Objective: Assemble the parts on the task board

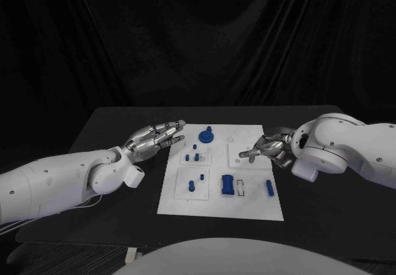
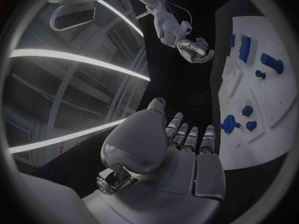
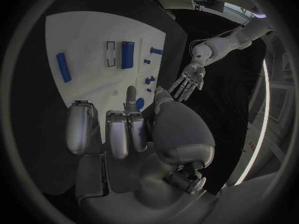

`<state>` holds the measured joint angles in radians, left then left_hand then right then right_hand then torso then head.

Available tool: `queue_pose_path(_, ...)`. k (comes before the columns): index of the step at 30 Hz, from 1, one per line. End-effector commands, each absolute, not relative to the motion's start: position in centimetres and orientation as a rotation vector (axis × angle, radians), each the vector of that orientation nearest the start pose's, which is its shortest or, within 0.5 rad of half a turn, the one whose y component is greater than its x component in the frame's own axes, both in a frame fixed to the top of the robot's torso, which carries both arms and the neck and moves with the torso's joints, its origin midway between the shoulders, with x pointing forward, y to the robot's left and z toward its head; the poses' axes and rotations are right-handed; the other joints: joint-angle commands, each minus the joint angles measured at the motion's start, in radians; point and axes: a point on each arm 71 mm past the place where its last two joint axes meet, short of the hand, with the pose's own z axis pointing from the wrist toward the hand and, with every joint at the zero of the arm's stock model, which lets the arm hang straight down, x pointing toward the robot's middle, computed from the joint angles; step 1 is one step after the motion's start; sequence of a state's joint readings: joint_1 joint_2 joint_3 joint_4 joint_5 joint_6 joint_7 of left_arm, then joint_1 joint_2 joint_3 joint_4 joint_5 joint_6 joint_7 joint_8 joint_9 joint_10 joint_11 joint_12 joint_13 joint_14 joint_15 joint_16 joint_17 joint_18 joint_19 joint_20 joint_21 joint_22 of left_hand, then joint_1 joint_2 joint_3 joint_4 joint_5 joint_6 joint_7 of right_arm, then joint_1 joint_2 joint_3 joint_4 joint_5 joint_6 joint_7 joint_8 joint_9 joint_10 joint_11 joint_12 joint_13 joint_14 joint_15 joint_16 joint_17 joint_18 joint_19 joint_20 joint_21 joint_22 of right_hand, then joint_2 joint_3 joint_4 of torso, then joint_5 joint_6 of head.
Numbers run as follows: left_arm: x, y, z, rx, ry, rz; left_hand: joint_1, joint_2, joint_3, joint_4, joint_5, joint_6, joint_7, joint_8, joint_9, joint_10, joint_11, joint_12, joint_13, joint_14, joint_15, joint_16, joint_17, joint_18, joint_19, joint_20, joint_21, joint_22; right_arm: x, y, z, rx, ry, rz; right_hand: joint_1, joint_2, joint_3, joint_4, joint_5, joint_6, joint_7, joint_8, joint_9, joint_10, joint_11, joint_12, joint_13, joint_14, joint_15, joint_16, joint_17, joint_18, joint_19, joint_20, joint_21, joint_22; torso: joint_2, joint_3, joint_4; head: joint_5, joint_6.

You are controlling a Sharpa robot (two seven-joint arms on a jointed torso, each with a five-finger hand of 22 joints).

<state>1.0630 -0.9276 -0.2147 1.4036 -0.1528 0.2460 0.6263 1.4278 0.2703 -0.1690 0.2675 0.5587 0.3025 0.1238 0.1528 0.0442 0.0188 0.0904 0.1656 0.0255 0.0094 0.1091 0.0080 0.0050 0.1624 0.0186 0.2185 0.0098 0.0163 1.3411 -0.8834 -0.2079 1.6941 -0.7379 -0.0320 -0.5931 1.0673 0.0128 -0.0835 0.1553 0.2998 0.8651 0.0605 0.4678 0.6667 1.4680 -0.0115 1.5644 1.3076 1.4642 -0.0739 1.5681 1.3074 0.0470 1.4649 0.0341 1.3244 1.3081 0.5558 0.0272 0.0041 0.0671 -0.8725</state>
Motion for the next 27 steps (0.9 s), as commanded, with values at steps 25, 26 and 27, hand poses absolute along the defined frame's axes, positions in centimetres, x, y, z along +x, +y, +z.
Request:
queue_pose_path(25, 42.8, 26.3, -28.7, -0.988, 1.669, -1.882, 0.016, -0.008, 0.011, 0.0, 0.009, -0.007, 0.001, 0.005, 0.0, 0.015, 0.012, 0.051, 0.006, 0.003, 0.003, 0.014, 0.004, 0.018, 0.002, 0.009, 0.007, 0.002, 41.9, -25.1, -24.8, 0.19, 2.4, 0.205, 0.019, 0.034, -0.003, -0.01, -0.013, 0.086, -0.02, -0.015, -0.061, 0.103, -0.018, 0.006, 0.263, 0.101, -0.017, -0.011, 0.233, 0.009, 0.045, -0.015, -0.017, 0.186, 0.0, -0.001, 0.0005, -0.024, 0.0)
queue_pose_path(26, 42.8, 26.2, -28.7, -0.988, 1.669, -1.883, 0.016, -0.008, 0.011, 0.0, 0.009, -0.007, 0.001, 0.005, 0.0, 0.015, 0.011, 0.051, 0.006, 0.003, 0.003, 0.014, 0.004, 0.018, 0.003, 0.009, 0.007, 0.002, 41.9, -25.2, -24.8, 0.187, 2.401, 0.202, 0.019, 0.034, -0.003, -0.01, -0.013, 0.086, -0.02, -0.015, -0.061, 0.103, -0.018, 0.006, 0.263, 0.101, -0.017, -0.011, 0.234, 0.009, 0.045, -0.016, -0.017, 0.186, 0.0, -0.0007, -0.0002, -0.023, 0.0)
queue_pose_path(27, 42.8, 26.2, -28.7, -0.988, 1.67, -1.883, 0.016, -0.008, 0.011, 0.0, 0.009, -0.007, 0.001, 0.005, 0.0, 0.015, 0.011, 0.051, 0.006, 0.003, 0.003, 0.014, 0.004, 0.018, 0.003, 0.009, 0.007, 0.002, 41.8, -25.2, -24.9, 0.182, 2.403, 0.197, 0.019, 0.034, -0.004, -0.01, -0.012, 0.086, -0.019, -0.016, -0.062, 0.103, -0.018, 0.006, 0.263, 0.101, -0.017, -0.011, 0.233, 0.009, 0.044, -0.016, -0.017, 0.186, 0.0, -0.0007, -0.0003, -0.024, 0.0)
